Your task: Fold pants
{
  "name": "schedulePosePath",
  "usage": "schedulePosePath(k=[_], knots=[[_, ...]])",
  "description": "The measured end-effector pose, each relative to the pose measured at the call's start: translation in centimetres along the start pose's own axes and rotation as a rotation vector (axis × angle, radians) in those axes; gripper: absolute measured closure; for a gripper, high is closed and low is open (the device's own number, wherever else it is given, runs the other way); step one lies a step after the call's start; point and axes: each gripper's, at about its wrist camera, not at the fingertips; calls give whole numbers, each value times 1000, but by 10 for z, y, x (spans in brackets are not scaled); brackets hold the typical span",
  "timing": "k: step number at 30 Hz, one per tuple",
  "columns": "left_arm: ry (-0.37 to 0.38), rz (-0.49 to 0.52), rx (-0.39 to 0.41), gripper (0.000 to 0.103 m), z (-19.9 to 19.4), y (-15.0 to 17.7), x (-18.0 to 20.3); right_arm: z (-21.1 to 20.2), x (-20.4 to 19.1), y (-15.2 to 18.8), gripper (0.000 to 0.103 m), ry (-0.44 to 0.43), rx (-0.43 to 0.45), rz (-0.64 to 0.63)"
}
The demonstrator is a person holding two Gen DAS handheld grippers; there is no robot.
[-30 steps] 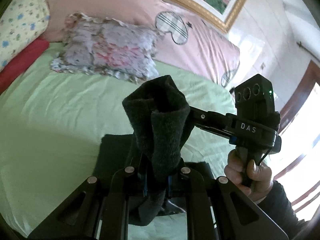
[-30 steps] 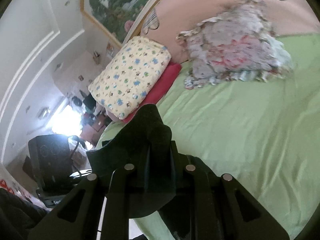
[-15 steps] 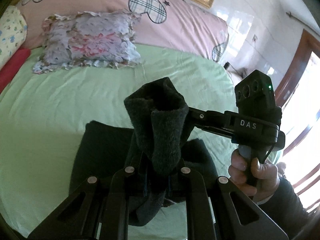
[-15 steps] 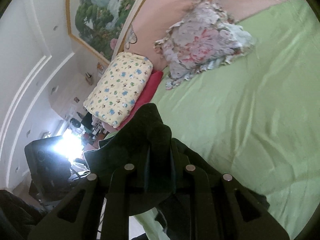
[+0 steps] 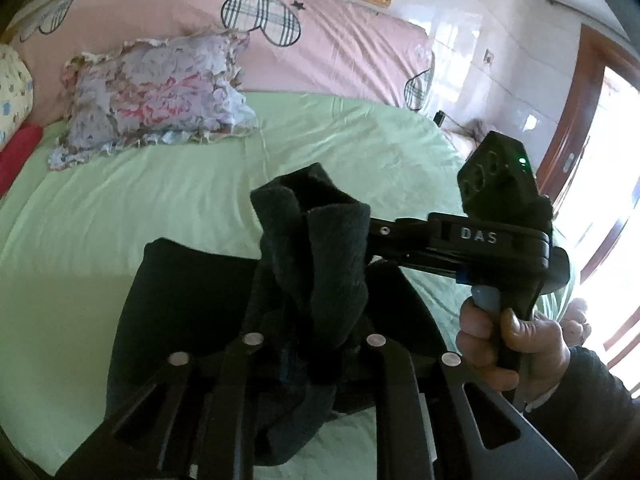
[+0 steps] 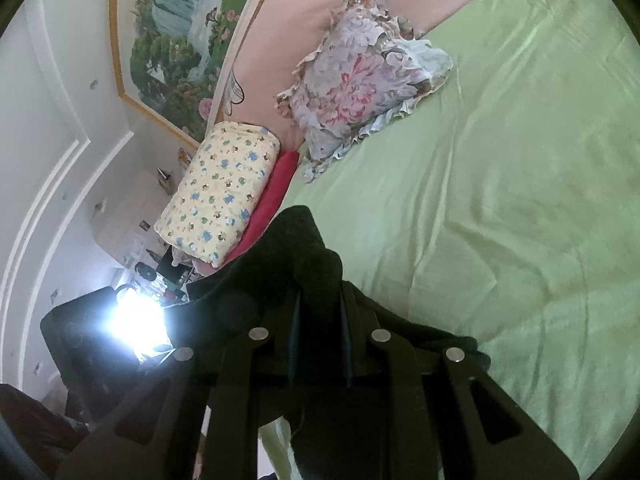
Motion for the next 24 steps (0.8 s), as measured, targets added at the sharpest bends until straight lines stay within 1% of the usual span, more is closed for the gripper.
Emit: schedulePosePath(k=[3,5,6,8,9,11,12,13,14,15,16,17,18,19,21,24], knots=[[-15,16,5,75,4,2,3,3,1,-2,84,6,8,-2],[-15,37,6,66,6,3,9,3,4,-2,83,4,7,11],[-11,45,7,63,7,4,11,1,6,0,80,6,13,20],[0,66,10,53,8,6,16,-4,8,3,76,26,21,31],[7,78,11,50,8,7,21,-8,10,4,73,41,26,44],[19,107,13,40,9,9,29,-17,13,8,71,62,45,66],[26,124,16,38,9,10,34,-22,15,10,70,69,54,76],[34,140,18,34,9,12,39,-29,17,13,66,82,67,86],[39,152,19,32,8,13,42,-37,18,16,63,96,82,94],[48,165,19,31,8,15,45,-47,19,19,57,102,103,102],[58,171,18,29,8,16,46,-53,19,21,46,107,116,107],[72,177,17,27,7,17,48,-60,19,23,40,122,133,112],[89,182,18,26,5,17,50,-69,17,26,32,148,155,115],[105,186,18,24,4,18,51,-75,16,29,29,158,170,115],[146,190,14,23,1,19,50,-86,14,33,29,165,197,127],[211,183,6,22,-7,18,48,-98,9,38,27,171,221,139]])
Point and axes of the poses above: each gripper's, at about its wrist camera, not at the fingertips, and z roughly the way its jaws point, x to its right, y to its underside, and after that the axes turned 2 degrees about z, right-handed
